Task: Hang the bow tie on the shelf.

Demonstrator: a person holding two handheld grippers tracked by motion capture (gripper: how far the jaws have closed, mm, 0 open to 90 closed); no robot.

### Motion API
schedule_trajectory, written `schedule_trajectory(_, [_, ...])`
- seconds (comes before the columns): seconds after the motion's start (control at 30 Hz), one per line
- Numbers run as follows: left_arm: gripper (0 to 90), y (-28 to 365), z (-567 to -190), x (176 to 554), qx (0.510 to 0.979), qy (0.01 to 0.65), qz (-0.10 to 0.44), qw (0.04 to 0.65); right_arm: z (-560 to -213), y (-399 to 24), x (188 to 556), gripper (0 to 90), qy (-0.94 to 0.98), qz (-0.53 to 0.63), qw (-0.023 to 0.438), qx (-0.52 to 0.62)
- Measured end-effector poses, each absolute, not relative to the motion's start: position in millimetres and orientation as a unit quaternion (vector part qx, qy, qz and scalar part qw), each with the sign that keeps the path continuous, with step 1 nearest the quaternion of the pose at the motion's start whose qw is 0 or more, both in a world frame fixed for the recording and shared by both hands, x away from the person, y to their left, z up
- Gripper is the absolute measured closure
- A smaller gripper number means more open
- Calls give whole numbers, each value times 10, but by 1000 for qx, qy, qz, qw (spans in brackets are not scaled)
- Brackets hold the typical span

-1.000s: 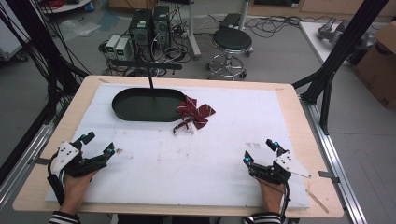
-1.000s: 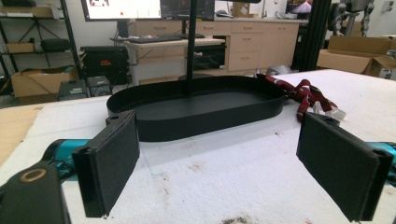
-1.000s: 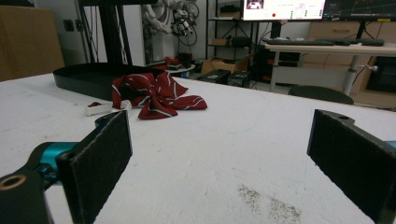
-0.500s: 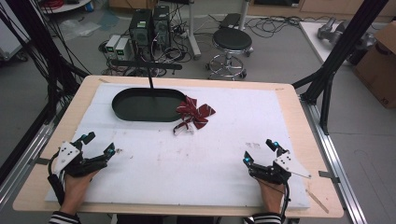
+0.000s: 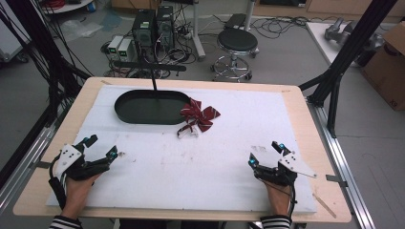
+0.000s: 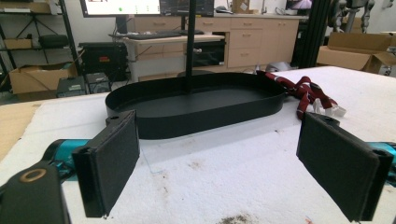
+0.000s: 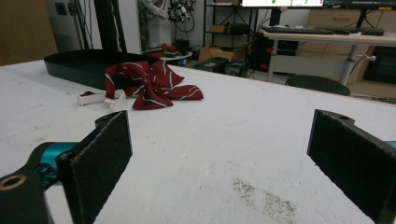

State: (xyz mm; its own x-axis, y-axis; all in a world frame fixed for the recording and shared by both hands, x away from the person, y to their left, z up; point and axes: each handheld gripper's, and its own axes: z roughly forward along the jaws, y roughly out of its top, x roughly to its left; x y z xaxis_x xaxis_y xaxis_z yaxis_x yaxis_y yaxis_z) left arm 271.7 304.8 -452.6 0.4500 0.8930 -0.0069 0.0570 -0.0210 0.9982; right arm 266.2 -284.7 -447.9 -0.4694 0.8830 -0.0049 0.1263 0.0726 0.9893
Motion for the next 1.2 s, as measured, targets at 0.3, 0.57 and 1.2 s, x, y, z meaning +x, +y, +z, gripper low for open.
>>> schedule_trajectory(0.3, [136,3041,-4525,2720,619,384,357,584,-4251,-2729,2735,55,672,550,329,371])
schedule_trajectory(0.57, [136,3042,-4524,2722,620,385,356,583,-3938,-2467,2939,55,712,529,311,341])
schedule_trajectory(1.2, [136,3050,-4521,2737,621,389,349,584,-3610,-1672,3617,56,789,479,221,314])
